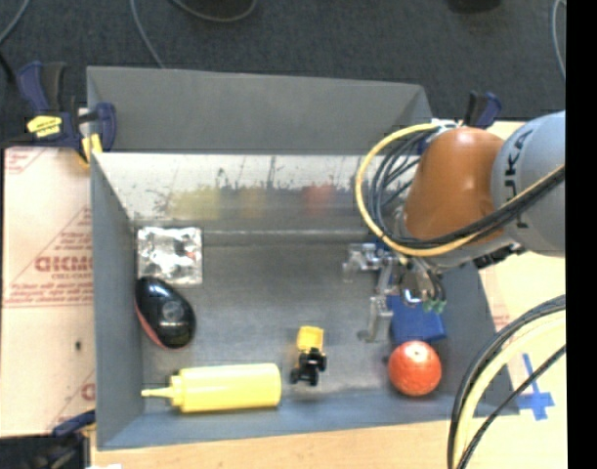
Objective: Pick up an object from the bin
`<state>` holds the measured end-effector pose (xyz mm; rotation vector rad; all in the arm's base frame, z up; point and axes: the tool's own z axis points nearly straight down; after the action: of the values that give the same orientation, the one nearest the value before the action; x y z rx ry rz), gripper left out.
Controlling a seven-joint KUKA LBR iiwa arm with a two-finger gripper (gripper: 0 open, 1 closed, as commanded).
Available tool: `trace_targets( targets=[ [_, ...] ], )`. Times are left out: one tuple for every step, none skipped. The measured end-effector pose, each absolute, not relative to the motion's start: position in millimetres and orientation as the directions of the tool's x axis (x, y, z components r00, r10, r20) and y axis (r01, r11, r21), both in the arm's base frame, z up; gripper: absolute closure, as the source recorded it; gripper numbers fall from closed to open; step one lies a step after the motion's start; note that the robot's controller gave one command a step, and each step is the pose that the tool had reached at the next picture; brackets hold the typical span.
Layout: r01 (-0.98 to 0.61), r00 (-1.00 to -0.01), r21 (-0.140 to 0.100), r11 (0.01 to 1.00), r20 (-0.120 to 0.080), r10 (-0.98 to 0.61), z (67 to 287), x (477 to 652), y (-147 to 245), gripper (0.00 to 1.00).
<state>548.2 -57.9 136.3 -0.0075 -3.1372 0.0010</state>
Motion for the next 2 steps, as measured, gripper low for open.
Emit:
trace_targets(
  targets=[
    [0.003, -1.0, -0.001, 1.0, -0.002, 0.003, 140.7, 549.2, -57.7, 0.0],
    [-0.238, -0.971, -0.004, 0.971, -0.006, -0.238, 97.9, 536.1, -11.9, 0.0]
  ],
)
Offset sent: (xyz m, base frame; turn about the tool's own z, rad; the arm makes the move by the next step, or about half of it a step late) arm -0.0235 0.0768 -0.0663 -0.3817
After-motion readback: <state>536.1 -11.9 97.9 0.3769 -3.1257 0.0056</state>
